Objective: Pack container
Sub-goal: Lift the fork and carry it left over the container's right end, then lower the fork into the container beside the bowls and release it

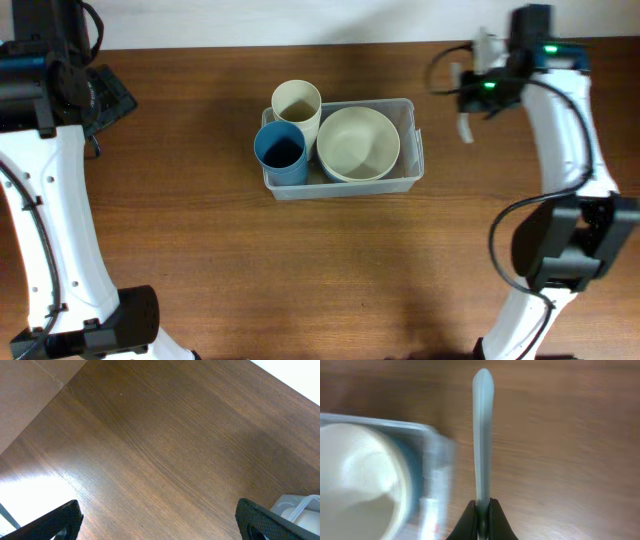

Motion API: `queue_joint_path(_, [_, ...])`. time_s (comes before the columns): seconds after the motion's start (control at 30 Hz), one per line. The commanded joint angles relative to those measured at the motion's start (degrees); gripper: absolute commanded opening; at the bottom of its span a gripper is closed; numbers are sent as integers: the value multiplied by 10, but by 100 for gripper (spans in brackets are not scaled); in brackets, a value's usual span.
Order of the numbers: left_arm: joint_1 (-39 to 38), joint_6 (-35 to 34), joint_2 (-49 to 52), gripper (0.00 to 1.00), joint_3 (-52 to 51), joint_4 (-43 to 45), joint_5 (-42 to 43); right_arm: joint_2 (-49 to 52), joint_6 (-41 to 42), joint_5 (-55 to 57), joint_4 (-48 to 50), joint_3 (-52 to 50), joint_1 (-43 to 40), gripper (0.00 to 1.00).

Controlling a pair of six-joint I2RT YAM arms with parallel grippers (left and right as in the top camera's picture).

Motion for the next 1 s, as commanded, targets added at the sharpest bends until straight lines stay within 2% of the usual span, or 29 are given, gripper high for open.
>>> queue_joint_path(0.0, [2, -5, -12, 99, -5, 0, -8, 2, 21, 6, 9, 12, 51, 4])
queue_joint_path(0.17, [2, -5, -12, 100, -5, 0, -8, 3, 83, 87, 10, 11, 89, 4])
queue_joint_path(0.37, [2, -5, -12, 99, -5, -1, -8, 3, 141, 89, -2, 9, 93, 4])
queue_joint_path(0.97, [2, -5, -12, 100, -5, 0, -8, 12, 150, 69, -57, 2, 127, 4])
